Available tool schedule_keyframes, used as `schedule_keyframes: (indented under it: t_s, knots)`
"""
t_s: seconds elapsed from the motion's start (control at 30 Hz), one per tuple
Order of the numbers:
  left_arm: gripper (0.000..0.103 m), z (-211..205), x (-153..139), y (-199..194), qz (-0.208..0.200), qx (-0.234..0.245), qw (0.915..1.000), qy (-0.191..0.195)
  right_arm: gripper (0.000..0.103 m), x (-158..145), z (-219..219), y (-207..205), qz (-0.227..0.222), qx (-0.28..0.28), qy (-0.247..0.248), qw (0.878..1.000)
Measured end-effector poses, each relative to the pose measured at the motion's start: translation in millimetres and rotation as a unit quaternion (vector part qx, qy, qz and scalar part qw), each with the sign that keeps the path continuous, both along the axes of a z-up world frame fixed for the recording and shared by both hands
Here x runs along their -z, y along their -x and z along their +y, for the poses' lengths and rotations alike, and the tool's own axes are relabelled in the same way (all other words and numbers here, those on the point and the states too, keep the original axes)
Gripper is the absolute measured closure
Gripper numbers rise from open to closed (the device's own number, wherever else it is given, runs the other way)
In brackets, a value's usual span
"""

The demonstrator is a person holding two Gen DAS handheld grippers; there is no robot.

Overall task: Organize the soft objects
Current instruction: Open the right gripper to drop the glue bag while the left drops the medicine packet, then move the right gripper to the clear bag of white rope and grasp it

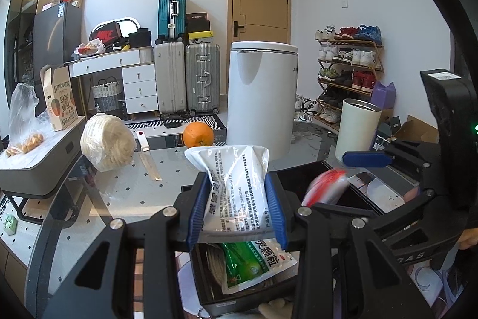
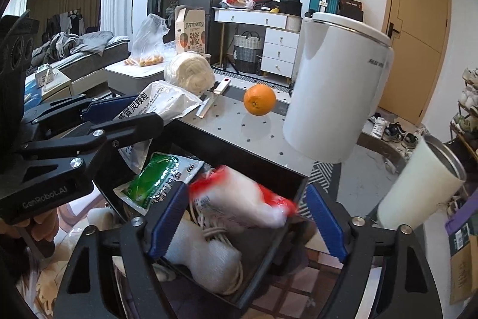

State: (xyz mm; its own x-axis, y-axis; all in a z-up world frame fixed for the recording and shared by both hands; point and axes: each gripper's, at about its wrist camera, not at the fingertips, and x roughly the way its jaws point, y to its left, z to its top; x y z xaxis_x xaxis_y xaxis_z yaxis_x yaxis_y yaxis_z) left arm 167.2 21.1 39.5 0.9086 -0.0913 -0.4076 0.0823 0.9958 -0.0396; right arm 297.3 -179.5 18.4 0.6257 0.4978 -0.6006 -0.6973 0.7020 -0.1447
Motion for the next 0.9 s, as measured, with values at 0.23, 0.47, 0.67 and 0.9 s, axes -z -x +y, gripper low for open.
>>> schedule_keyframes:
  t_s: [0.23,0.47,0.67,0.9]
  knots:
    - [0.066,-5.7,4.0,-4.2,0.010,0.016,0.9998,0.000,0.013,-9.1,-16.0,4.5,-0.009,0.016,-0.003,1.000]
    - [0.065,-11.0,7.1,-9.4,0.023,0.030,0.9993,-0.005,0.011,-11.3,-26.0,8.3,-0.006,0.023,-0.011,1.000]
    - [0.043,-12.3,4.0,-6.5,0.033,0.029,0.9990,-0.013,0.009,-12.4,-32.0,13.4,0.000,0.028,-0.015,0.999]
    - [0.002,-5.9,-7.1,18.7,0.014,0.004,0.9999,0.000,0.004,-18.2,-44.7,28.3,0.014,0.035,-0.034,0.999]
